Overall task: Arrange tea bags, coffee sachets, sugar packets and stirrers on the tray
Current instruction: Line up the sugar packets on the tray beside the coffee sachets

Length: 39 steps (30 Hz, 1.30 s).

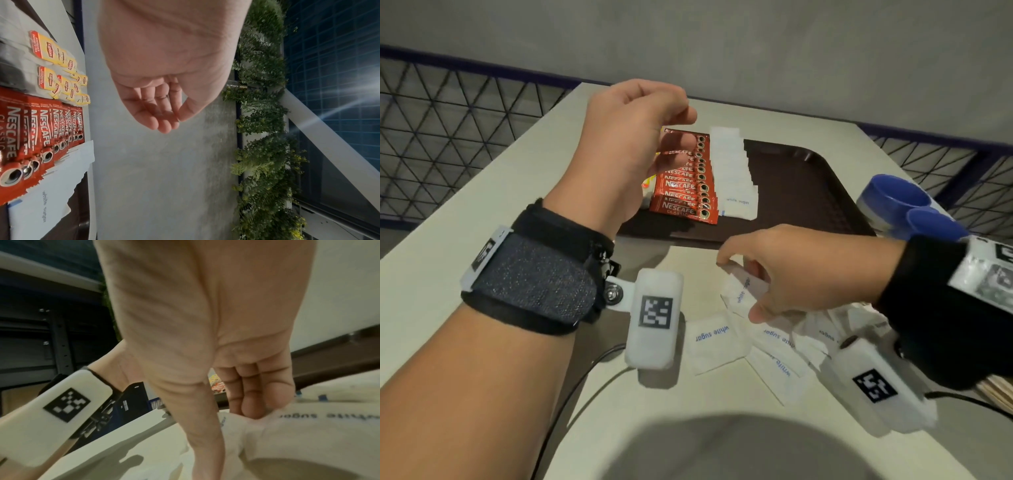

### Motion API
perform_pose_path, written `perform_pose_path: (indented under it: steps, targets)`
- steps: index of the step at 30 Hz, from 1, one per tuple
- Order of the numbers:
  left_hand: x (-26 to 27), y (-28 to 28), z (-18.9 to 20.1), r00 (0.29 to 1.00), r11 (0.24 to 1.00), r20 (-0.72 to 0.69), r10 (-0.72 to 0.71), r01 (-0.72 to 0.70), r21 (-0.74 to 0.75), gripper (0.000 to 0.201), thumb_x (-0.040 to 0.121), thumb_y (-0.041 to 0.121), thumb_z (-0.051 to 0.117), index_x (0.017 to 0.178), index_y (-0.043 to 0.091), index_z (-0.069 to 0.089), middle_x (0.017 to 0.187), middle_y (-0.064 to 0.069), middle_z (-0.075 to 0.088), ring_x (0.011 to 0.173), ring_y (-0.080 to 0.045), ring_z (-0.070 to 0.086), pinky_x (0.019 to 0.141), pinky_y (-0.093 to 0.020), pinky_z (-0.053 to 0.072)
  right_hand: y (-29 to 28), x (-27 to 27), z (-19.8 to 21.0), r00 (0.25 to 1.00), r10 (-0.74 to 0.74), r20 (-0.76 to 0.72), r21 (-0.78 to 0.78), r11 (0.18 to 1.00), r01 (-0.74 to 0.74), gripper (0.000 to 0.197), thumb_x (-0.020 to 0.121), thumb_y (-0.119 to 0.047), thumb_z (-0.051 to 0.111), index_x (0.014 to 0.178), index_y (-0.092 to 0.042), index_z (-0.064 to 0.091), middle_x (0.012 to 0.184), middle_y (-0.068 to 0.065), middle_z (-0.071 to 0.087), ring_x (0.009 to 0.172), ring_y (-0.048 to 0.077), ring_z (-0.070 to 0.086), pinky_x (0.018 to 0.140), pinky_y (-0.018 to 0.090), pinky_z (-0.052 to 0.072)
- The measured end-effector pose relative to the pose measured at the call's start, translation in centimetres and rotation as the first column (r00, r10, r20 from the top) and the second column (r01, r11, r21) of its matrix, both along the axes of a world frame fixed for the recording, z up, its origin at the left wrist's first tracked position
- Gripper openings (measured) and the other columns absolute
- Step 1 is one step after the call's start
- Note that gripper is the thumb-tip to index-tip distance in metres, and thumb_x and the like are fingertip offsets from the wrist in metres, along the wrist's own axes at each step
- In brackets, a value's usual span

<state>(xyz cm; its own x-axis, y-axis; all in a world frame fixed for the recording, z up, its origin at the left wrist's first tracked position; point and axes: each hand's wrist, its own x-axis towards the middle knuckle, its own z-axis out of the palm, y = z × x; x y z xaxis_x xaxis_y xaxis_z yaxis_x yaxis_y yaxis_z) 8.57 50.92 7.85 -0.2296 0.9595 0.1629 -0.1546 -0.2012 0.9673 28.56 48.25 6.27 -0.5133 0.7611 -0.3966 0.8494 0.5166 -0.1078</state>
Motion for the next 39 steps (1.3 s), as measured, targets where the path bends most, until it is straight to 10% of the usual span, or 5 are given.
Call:
perform_pose_path:
  steps: [7, 12, 19, 28, 39]
  targets:
    - [-0.3, -0.1, 0.3, 1.0, 1.0, 0.031, -0.004, 0.004, 0.013, 0.005, 0.095, 0.012, 0.066, 0.098, 0.011, 0.069, 0.086, -0.004, 0.074, 0.063, -0.016, 0.066, 0.06, -0.026, 0.054, 0.2, -0.1, 1.0, 0.983, -0.03, -0.181, 0.038, 0.999, 0.038, 0.021, 0.083, -0.04, 0.081, 0.083, -0.031, 0.063, 0.082, -0.008, 0.064, 0.068, 0.004, 0.056, 0.057, 0.019, 0.044]
    - [-0.9, 0.1, 0.3, 0.998, 0.999, 0.039, 0.04, -0.041, 0.022, 0.004, 0.094, 0.014, 0.067, 0.097, 0.013, 0.069, 0.087, -0.003, 0.075, 0.067, -0.017, 0.07, 0.06, -0.027, 0.054, -1.0, -0.6, 3.9, 0.908, -0.062, -0.413, -0.129, 0.992, 0.009, 0.014, 0.082, -0.035, 0.081, 0.09, -0.029, 0.071, 0.086, -0.008, 0.074, 0.064, 0.003, 0.063, 0.059, 0.015, 0.05]
    - [-1.1, 0.0, 0.3, 0.998, 0.999, 0.044, 0.05, -0.05, 0.011, 0.007, 0.095, 0.016, 0.067, 0.101, 0.012, 0.069, 0.086, -0.001, 0.076, 0.068, -0.015, 0.07, 0.061, -0.026, 0.055, -3.9, -2.1, 0.8, 0.987, 0.161, -0.004, 0.005, 0.987, -0.161, 0.058, 0.078, -0.053, 0.081, 0.128, -0.033, 0.059, 0.114, -0.016, 0.067, 0.102, 0.001, 0.063, 0.085, 0.023, 0.054]
    - [-0.8, 0.1, 0.1, 1.0, 1.0, 0.017, 0.001, -0.001, -0.003, 0.007, 0.096, 0.016, 0.066, 0.101, 0.011, 0.068, 0.086, -0.002, 0.074, 0.065, -0.016, 0.067, 0.058, -0.026, 0.053, -4.3, -1.3, -0.4, 0.976, 0.115, -0.186, -0.018, 0.993, -0.121, 0.034, 0.077, -0.049, 0.081, 0.085, -0.031, 0.053, 0.091, -0.015, 0.056, 0.087, 0.002, 0.052, 0.079, 0.026, 0.049]
    - [0.2, -0.4, 0.2, 0.954, 0.949, -0.177, -0.242, 0.194, -0.249, 0.046, 0.094, 0.06, 0.06, 0.103, 0.015, 0.069, 0.075, -0.001, 0.068, 0.062, -0.018, 0.063, 0.056, -0.03, 0.05, -0.4, 1.2, 2.2, 0.682, 0.055, -0.729, 0.36, 0.878, 0.314, 0.021, 0.084, -0.013, 0.078, 0.081, -0.022, 0.06, 0.075, -0.009, 0.057, 0.067, 0.006, 0.052, 0.062, 0.025, 0.045]
